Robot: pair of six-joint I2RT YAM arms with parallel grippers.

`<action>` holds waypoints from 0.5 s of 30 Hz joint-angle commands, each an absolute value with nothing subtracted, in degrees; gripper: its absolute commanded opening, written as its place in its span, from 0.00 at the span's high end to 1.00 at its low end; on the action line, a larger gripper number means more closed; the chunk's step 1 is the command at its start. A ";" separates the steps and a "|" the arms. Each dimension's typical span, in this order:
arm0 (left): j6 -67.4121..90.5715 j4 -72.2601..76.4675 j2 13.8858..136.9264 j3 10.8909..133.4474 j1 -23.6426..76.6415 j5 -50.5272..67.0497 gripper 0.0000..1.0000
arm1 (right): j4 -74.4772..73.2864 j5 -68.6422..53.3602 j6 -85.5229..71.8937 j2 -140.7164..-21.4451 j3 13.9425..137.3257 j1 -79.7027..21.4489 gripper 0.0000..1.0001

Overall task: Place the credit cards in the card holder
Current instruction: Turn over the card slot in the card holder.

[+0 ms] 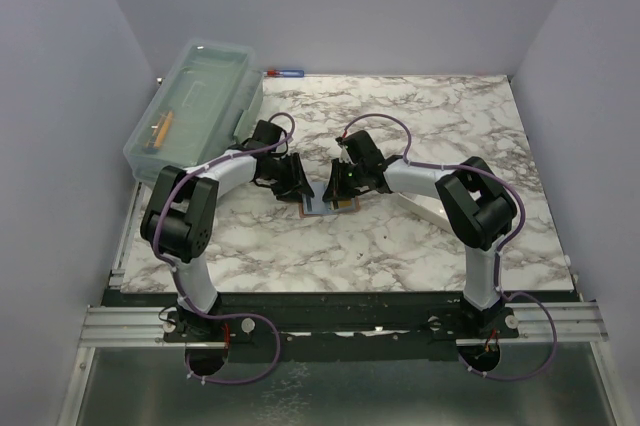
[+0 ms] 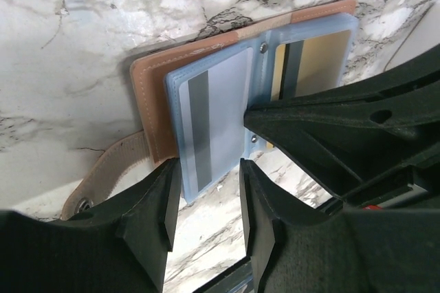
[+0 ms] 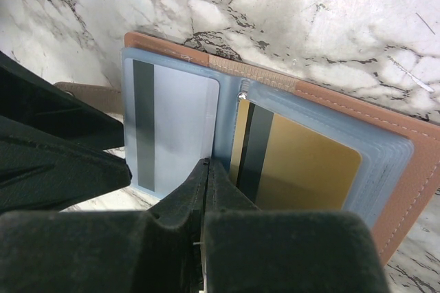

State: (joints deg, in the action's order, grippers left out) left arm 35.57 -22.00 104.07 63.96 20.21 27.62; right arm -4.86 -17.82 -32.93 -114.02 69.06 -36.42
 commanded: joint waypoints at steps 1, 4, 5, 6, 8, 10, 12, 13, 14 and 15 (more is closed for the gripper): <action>35.81 -19.07 100.23 62.81 20.32 29.63 0.56 | -7.21 -15.54 -32.43 -115.57 69.35 -36.56 0.99; 35.99 -18.38 99.34 62.43 20.49 29.80 0.58 | -7.38 -15.39 -32.43 -115.46 69.35 -36.56 0.99; 35.95 -18.06 99.07 62.29 20.60 29.96 0.58 | -7.43 -15.46 -32.43 -115.49 69.39 -36.56 0.99; 36.02 -17.80 98.93 62.23 20.66 30.11 0.58 | -7.41 -15.46 -32.50 -115.44 69.43 -36.56 0.99; 36.10 -17.43 98.92 62.14 20.78 30.67 0.59 | -7.43 -15.49 -32.56 -115.32 69.39 -36.56 0.99; 36.37 -17.13 98.98 62.14 20.91 31.01 0.59 | -7.47 -15.62 -32.65 -115.10 69.43 -36.56 0.99; 36.55 -16.76 98.83 62.14 21.08 31.16 0.60 | -7.56 -15.73 -32.76 -114.69 69.39 -36.56 0.98; 36.68 -16.59 98.67 62.14 21.17 31.20 0.60 | -7.49 -15.92 -32.86 -114.32 69.29 -36.56 0.98; 36.80 -16.39 98.73 62.14 21.26 31.27 0.60 | -7.29 -16.11 -33.05 -114.08 69.14 -36.56 0.97; 37.03 -16.23 98.75 62.20 21.27 31.41 0.60 | -7.16 -16.19 -33.20 -113.73 69.08 -36.56 0.95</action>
